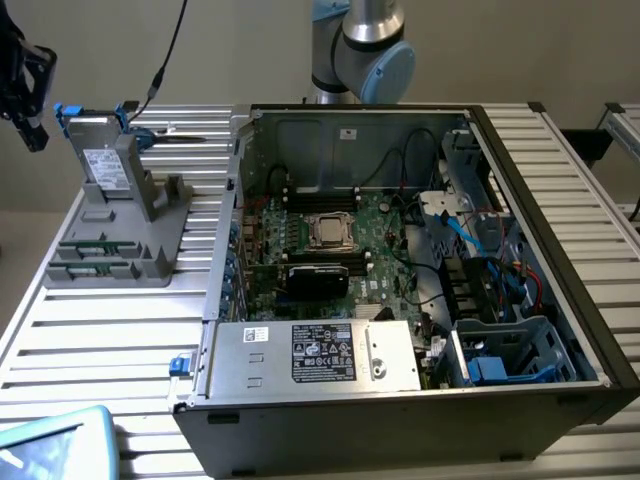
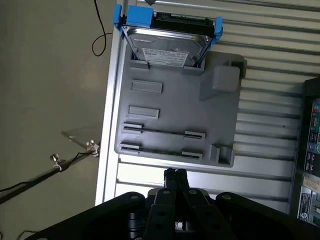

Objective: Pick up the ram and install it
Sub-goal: 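Pick up the ram and move it above insertion slot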

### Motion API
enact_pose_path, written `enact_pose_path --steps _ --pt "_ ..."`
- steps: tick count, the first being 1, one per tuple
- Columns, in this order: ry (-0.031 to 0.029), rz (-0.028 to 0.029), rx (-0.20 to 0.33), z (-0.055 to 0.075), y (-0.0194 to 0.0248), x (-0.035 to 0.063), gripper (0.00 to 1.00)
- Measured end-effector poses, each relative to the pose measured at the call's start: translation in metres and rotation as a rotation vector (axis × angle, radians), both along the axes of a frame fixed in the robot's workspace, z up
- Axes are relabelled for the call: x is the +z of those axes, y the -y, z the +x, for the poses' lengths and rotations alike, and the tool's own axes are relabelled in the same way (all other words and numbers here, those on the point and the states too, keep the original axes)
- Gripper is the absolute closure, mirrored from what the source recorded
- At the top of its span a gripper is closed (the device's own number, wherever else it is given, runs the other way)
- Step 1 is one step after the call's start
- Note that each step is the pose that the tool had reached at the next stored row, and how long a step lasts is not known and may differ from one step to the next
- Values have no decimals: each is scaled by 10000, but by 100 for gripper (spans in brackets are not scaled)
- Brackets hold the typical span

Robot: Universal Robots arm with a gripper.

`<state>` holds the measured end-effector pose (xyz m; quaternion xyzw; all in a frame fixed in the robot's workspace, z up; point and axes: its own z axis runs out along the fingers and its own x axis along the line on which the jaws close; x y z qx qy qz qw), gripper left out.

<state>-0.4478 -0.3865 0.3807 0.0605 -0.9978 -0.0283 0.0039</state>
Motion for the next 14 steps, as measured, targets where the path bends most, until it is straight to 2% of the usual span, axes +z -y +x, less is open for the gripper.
enact_pose_path --steps 7,14 --pt "-9 2 1107 -3 0 -11 89" --pt "-55 3 2324 -2 0 -21 89"
